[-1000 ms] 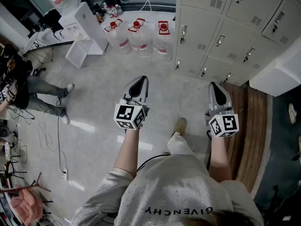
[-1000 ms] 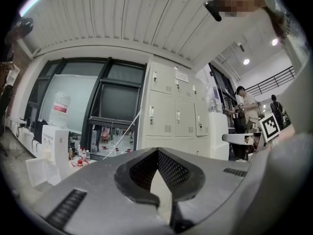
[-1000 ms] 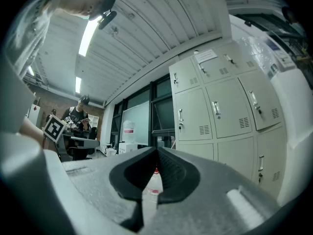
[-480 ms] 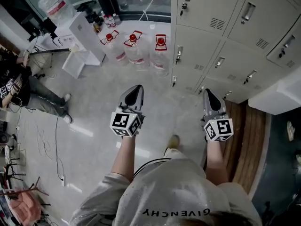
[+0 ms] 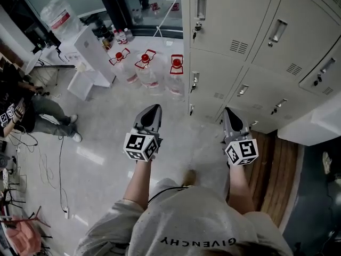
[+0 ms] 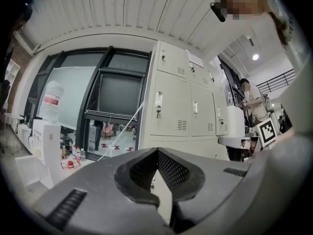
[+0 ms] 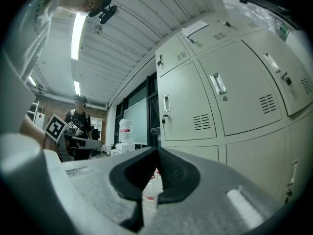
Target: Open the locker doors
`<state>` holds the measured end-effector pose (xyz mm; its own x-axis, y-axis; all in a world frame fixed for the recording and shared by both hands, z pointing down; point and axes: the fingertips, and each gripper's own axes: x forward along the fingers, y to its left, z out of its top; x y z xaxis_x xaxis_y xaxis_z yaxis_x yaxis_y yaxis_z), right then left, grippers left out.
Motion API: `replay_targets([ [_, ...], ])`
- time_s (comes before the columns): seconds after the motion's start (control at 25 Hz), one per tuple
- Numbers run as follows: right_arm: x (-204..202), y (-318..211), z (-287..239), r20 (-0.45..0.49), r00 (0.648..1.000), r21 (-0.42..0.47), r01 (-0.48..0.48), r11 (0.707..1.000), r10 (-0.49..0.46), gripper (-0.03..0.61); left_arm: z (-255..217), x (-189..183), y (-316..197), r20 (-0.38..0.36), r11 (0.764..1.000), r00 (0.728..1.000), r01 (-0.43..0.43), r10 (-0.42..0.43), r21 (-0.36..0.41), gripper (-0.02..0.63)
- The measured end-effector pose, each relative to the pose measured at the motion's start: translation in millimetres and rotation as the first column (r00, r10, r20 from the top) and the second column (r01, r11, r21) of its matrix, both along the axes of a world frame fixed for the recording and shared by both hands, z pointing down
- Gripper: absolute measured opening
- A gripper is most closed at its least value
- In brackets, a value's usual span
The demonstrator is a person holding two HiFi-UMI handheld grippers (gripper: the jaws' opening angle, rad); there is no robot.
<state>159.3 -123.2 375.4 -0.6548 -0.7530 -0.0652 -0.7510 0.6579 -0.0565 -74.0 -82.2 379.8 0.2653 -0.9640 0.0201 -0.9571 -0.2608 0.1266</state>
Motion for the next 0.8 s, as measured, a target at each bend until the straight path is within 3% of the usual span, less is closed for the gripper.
replay_targets([
  [0.4,-37.2,-51.9,-49.3,0.026,0.996,0.055,0.085,0.995,-0.087,-0.006,-35.8,-0.6,-55.7,0.01,0.999,1.0,-0.019,0.019,0.033,-0.002],
  [0.8,-96.9,-120.5,-101.8,0.021,0.995,0.109,0.093,0.99,-0.096,0.008,-65.3,-25.9,-121.5,-0.005,0.996,0.998,-0.062,0.062,0.066,-0.002],
])
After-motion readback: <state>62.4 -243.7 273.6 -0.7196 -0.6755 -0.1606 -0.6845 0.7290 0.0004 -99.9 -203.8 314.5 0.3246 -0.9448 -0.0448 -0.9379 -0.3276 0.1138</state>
